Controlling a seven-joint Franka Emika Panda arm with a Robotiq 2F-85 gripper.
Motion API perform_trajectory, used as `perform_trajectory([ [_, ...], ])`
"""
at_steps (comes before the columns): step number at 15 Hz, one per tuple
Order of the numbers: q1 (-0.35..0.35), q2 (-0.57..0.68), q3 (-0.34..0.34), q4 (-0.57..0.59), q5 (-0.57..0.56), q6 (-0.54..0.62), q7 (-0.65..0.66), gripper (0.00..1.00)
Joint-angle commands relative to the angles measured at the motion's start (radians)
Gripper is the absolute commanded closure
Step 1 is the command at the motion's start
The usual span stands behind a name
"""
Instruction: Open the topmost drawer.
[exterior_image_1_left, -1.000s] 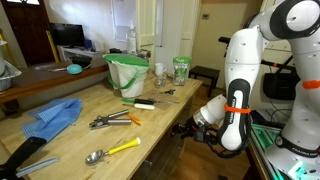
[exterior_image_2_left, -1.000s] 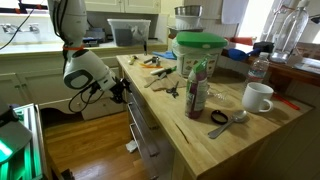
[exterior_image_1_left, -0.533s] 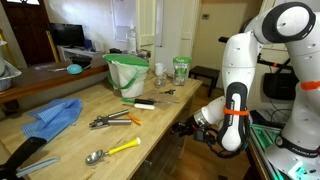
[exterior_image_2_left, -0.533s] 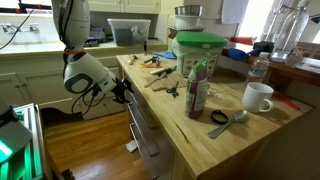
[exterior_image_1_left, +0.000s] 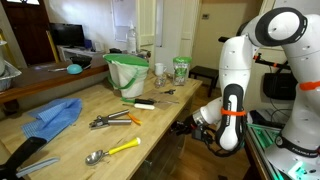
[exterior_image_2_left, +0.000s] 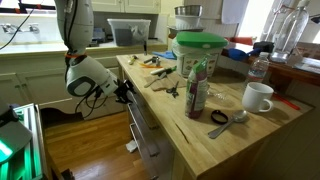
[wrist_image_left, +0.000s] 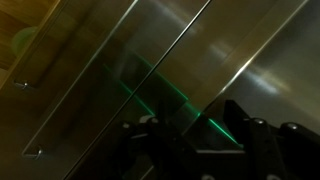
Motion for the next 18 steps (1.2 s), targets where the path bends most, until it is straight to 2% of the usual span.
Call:
perform_trajectory([
  [1, -0.014, 0.05, -0.013, 0.028, -0.047, 0.032, 0.038, 0.4],
  [4, -0.03, 0.064, -0.008, 0.032, -0.073, 0.018, 0.049, 0.56],
  [6, -0.037, 0.068, -0.007, 0.035, -0.089, 0.015, 0.056, 0.55],
  [7, -0.043, 0.065, -0.005, 0.028, -0.098, 0.005, 0.06, 0.66],
  [8, -0.048, 0.06, -0.002, 0.023, -0.113, 0.002, 0.064, 0.81],
  [9, -0.051, 0.055, -0.001, 0.017, -0.12, -0.001, 0.075, 0.87],
  [13, -0.093, 0.02, 0.025, -0.021, -0.184, -0.054, 0.162, 0.9],
  [18, -0.198, -0.043, 0.076, -0.079, -0.333, -0.151, 0.314, 0.93],
])
